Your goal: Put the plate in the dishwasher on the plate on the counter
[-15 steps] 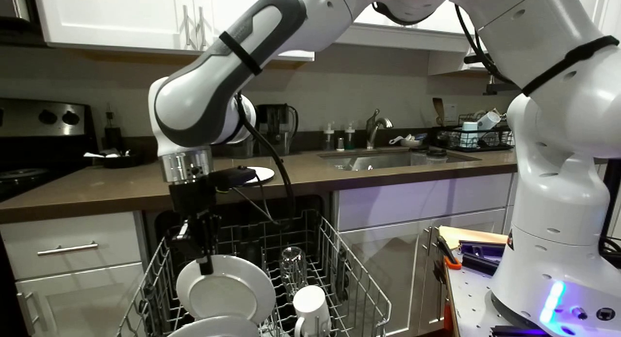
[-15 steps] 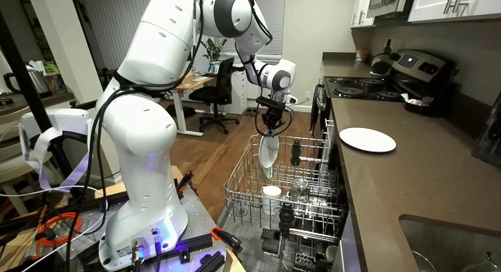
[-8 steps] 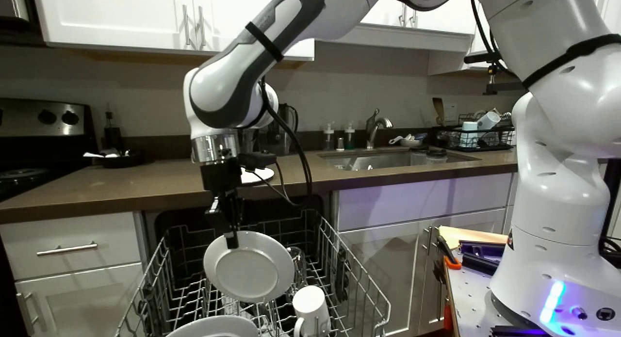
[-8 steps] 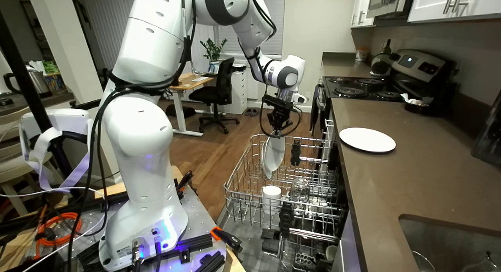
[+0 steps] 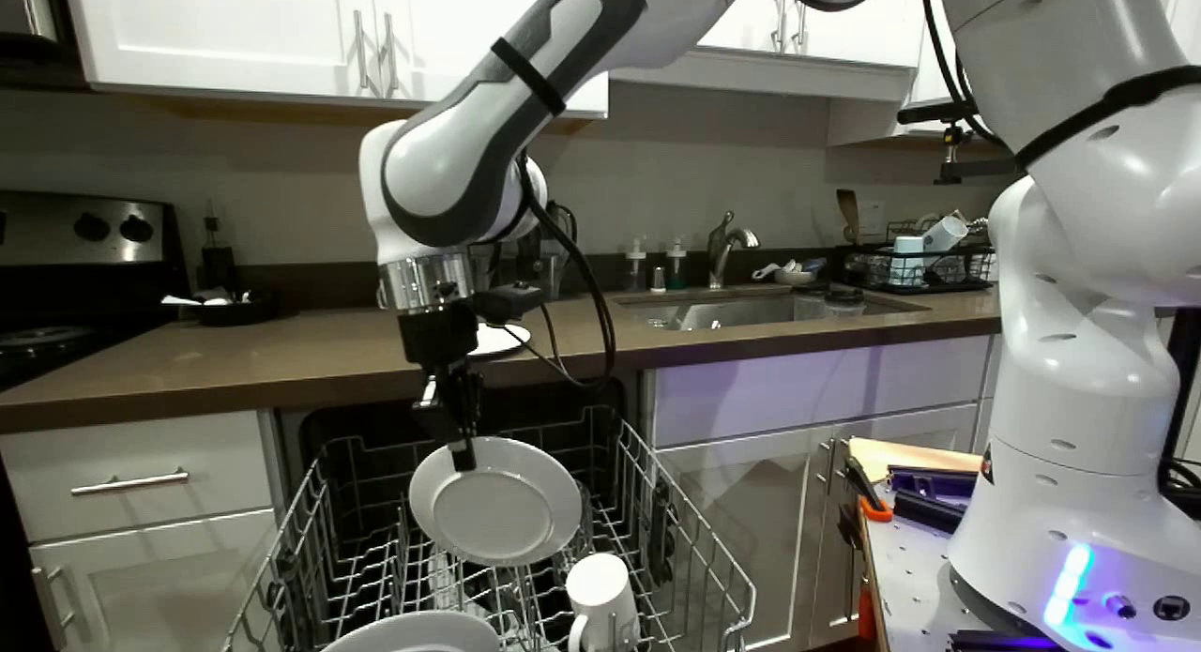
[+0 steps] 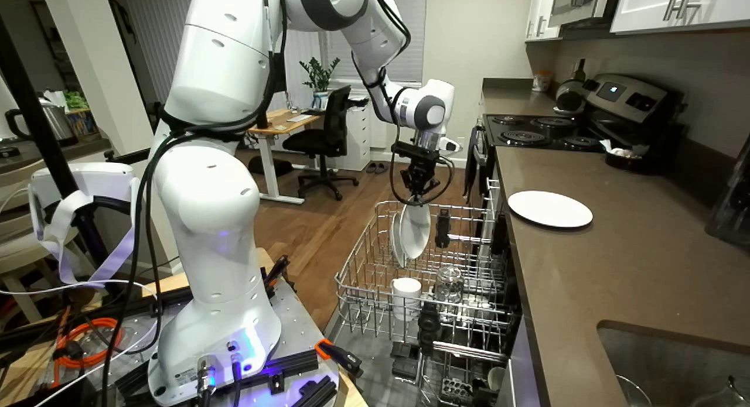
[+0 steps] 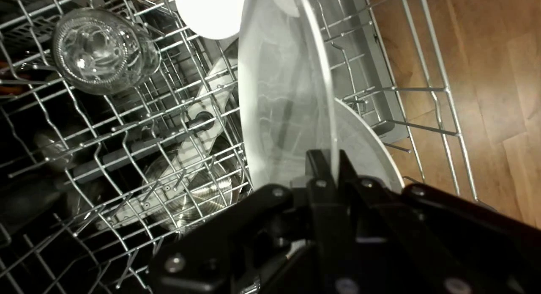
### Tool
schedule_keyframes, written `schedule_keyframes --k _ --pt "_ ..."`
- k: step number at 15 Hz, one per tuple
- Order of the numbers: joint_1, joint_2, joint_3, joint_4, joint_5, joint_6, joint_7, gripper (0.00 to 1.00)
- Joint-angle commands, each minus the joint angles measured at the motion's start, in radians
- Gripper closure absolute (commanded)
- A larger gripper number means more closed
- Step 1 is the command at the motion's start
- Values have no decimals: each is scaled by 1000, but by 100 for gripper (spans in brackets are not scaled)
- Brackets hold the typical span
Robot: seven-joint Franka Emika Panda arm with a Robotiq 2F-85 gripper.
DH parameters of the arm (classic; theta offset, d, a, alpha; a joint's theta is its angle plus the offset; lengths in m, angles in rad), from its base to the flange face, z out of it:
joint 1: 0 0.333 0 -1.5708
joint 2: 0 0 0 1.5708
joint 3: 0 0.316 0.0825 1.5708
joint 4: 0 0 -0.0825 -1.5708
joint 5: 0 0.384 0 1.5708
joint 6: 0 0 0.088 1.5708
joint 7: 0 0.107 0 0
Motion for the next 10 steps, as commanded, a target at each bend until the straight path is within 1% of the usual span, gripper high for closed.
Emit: schedule_keyframes --k 1,6,10 --pt "74 -14 -29 19 -118 -13 121 94" --pt "151 -5 -58 36 -270 -4 269 94" --pt "196 -14 -81 37 -383 -9 380 94"
